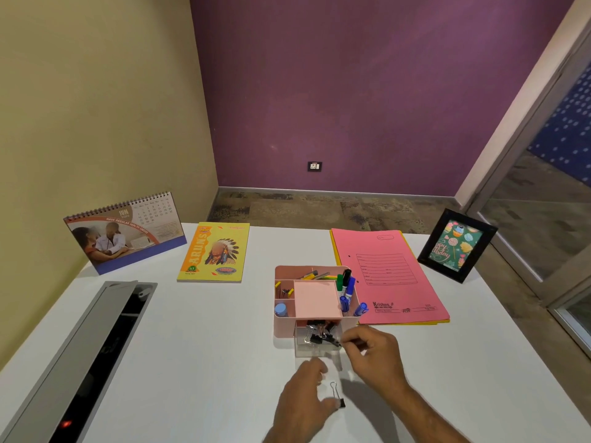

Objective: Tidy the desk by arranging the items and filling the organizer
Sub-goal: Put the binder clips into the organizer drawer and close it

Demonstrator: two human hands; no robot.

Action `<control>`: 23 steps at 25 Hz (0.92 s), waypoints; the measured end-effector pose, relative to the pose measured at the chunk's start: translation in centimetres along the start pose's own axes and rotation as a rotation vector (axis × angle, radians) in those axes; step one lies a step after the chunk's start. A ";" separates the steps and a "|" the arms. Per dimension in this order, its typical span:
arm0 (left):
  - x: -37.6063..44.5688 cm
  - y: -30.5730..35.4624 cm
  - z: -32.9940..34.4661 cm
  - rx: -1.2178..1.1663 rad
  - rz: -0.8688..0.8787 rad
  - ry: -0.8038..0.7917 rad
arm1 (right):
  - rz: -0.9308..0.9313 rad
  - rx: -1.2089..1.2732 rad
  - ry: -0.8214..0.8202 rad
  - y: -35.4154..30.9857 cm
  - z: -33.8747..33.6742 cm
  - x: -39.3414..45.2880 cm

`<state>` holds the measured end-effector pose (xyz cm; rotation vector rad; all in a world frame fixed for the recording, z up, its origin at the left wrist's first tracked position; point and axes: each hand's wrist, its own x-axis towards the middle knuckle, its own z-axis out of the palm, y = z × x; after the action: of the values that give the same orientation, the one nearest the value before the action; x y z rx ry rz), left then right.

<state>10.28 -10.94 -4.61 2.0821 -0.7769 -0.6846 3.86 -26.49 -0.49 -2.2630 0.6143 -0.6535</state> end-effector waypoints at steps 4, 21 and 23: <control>0.4 -1.6 0.9 0.546 0.354 -0.235 | -0.059 -0.294 -0.033 0.1 1.7 0.6; 0.3 -2.7 0.8 0.552 0.359 -0.106 | -0.143 -0.350 -0.057 0.2 2.3 -0.4; 0.2 -2.8 0.9 0.411 0.357 -0.070 | -0.107 -0.267 0.015 0.5 2.0 -1.0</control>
<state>10.61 -10.17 -7.47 2.1977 -1.3836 -0.4251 4.19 -25.24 -2.37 -2.5552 0.6221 -0.6742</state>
